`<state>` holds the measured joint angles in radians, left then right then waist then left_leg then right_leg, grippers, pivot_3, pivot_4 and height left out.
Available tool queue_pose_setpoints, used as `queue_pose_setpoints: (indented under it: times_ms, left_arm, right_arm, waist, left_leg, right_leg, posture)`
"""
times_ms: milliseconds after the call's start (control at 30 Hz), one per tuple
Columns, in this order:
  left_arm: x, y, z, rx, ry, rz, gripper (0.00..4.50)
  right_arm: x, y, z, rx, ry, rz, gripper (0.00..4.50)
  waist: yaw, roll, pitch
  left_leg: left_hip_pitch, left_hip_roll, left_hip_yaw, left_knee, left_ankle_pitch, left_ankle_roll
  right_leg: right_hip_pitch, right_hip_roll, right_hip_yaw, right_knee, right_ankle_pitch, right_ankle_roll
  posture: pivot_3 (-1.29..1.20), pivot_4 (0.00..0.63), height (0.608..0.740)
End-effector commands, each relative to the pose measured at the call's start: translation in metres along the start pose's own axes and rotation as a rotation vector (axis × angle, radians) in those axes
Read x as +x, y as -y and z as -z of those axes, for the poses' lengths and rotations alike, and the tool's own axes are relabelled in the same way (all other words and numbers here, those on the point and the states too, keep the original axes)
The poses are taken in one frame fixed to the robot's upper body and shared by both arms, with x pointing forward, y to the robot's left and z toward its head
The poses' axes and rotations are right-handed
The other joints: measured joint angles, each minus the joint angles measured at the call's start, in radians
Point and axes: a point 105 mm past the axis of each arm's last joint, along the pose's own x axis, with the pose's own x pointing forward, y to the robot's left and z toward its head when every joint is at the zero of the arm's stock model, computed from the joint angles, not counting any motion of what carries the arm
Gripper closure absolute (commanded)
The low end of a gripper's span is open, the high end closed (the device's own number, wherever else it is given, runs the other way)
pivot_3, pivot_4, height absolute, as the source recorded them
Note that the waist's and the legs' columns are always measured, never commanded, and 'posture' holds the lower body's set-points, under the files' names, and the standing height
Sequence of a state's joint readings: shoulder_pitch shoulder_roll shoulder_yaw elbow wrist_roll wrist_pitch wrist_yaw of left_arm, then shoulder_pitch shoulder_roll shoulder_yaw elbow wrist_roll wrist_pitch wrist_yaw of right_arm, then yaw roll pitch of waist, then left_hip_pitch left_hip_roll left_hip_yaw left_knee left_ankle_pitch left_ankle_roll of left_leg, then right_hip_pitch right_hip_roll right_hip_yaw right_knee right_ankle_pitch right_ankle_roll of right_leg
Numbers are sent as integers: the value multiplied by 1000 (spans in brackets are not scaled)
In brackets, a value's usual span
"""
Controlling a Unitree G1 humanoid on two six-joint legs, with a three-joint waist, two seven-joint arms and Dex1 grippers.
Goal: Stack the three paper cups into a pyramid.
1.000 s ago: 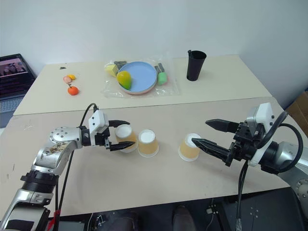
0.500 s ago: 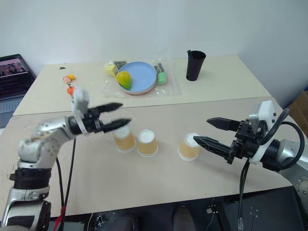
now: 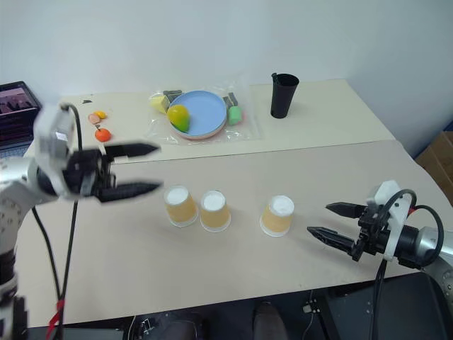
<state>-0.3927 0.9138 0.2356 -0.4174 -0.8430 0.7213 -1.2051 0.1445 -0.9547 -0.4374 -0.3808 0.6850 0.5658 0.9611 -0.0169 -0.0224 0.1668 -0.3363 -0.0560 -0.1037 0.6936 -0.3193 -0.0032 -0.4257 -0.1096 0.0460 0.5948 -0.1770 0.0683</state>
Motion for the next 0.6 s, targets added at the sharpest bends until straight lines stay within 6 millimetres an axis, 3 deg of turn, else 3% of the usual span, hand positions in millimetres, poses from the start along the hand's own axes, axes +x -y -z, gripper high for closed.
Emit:
queue_pose_setpoints:
  times_ms: [33,267,433,533,600]
  left_arm:
    - [3,17,1,128,-73,87,54]
    - [-1,4,-6,118,-40,35,54]
    - [-2,3,-7,114,-45,42,54]
    - [12,4,17,111,-64,37,54]
    - [15,4,21,111,-61,34,54]
  right_arm:
    - [3,-2,1,-91,2,6,0]
    - [24,-14,19,-78,31,13,0]
    - [36,-12,13,-61,95,42,0]
    - [44,-16,6,-76,115,16,0]
    - [48,-15,3,-78,122,12,0]
  waist:
    - [2,0,0]
    - [4,0,0]
    - [-4,0,0]
    - [-3,1,0]
    - [-1,1,0]
  left_leg:
    - [0,0,0,0,0,0]
    - [1,1,-1,1,1,-1]
    - [1,1,0,1,1,-1]
    - [1,1,-1,1,1,-1]
    - [1,1,0,1,1,-1]
  right_leg:
    - [1,0,0,0,0,0]
    - [2,1,0,1,0,0]
    - [1,1,0,1,0,-1]
    - [1,1,0,1,0,-1]
    - [2,1,0,1,0,-1]
  posture:
    - [0,150,735]
    - [0,150,735]
    - [0,150,735]
    - [0,150,735]
    - [0,150,735]
